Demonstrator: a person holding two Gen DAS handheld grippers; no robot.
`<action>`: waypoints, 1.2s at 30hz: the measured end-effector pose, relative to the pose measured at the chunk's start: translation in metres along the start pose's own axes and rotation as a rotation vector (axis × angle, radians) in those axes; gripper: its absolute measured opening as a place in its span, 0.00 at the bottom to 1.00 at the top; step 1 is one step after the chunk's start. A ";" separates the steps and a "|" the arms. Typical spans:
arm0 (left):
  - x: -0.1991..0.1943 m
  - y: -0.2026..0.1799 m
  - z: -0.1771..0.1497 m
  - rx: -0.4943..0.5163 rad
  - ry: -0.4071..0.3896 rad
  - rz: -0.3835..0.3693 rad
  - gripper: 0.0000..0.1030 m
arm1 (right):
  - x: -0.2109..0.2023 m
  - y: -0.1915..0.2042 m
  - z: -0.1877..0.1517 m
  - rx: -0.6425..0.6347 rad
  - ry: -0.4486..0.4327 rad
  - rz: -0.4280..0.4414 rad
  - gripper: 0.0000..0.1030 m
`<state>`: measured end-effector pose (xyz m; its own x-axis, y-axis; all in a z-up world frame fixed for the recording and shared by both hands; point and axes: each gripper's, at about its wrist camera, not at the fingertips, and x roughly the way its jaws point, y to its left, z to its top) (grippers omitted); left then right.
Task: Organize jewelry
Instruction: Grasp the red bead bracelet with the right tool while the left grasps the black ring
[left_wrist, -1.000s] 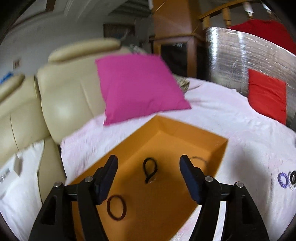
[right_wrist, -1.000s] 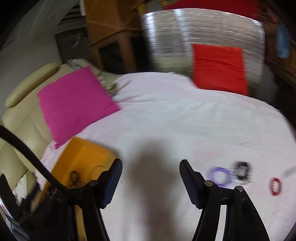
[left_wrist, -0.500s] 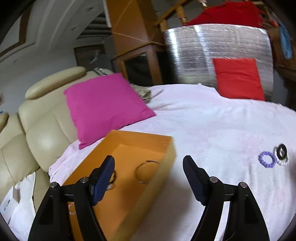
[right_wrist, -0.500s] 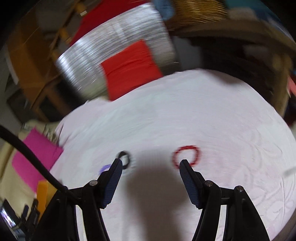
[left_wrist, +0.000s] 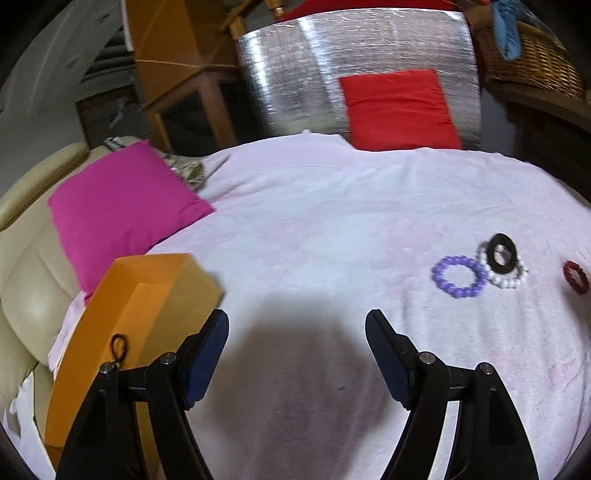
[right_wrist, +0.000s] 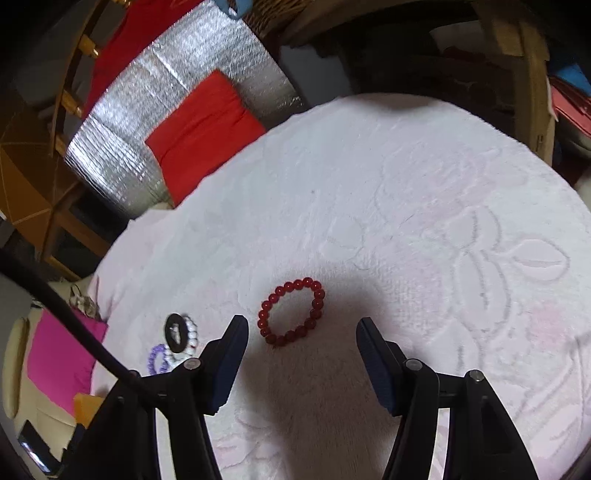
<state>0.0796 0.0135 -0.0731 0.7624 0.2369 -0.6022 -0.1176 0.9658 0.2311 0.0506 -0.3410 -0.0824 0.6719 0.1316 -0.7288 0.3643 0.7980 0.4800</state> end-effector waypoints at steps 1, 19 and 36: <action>0.001 -0.003 0.001 0.008 -0.002 -0.014 0.75 | 0.006 0.000 0.000 -0.004 0.004 -0.007 0.57; 0.035 -0.089 0.048 0.098 -0.043 -0.382 0.75 | 0.051 0.019 0.007 -0.224 0.014 -0.168 0.09; 0.082 -0.150 0.060 0.190 0.124 -0.565 0.16 | 0.050 0.004 0.014 -0.152 0.051 -0.101 0.09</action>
<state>0.1981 -0.1178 -0.1111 0.5923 -0.2856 -0.7534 0.4081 0.9126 -0.0251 0.0944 -0.3401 -0.1099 0.6018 0.0729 -0.7953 0.3245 0.8876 0.3269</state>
